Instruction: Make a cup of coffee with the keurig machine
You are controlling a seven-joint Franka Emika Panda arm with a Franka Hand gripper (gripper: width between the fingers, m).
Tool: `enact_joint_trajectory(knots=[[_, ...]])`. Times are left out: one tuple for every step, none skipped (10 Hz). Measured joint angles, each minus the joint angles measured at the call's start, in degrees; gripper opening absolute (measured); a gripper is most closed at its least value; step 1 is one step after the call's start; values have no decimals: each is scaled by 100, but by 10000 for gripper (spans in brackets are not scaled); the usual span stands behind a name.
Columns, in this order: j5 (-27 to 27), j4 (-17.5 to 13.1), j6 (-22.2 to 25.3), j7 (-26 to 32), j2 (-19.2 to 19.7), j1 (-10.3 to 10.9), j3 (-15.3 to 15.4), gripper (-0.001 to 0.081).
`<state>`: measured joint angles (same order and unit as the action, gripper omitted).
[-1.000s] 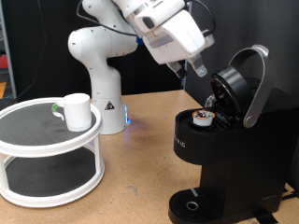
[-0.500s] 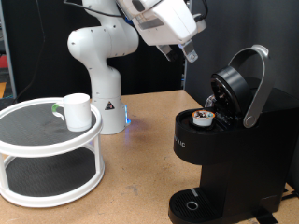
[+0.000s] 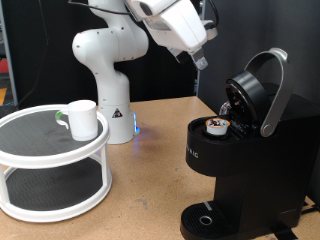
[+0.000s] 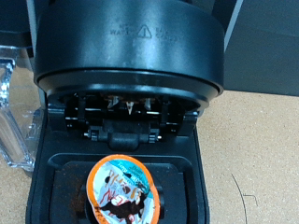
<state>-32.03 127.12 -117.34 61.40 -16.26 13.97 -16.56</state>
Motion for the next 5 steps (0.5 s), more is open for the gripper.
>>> enact_joint_trajectory(knots=[[-18, -15, 36, 2, 0, 0, -24, 806], [-18, -6, 36, 1, 0, 0, -23, 806], [-98, 7, 36, 2, 0, 8, -19, 806], [-320, 22, -28, 55, 0, 44, -1, 806], [-480, 27, -58, 66, 0, 98, 37, 806]])
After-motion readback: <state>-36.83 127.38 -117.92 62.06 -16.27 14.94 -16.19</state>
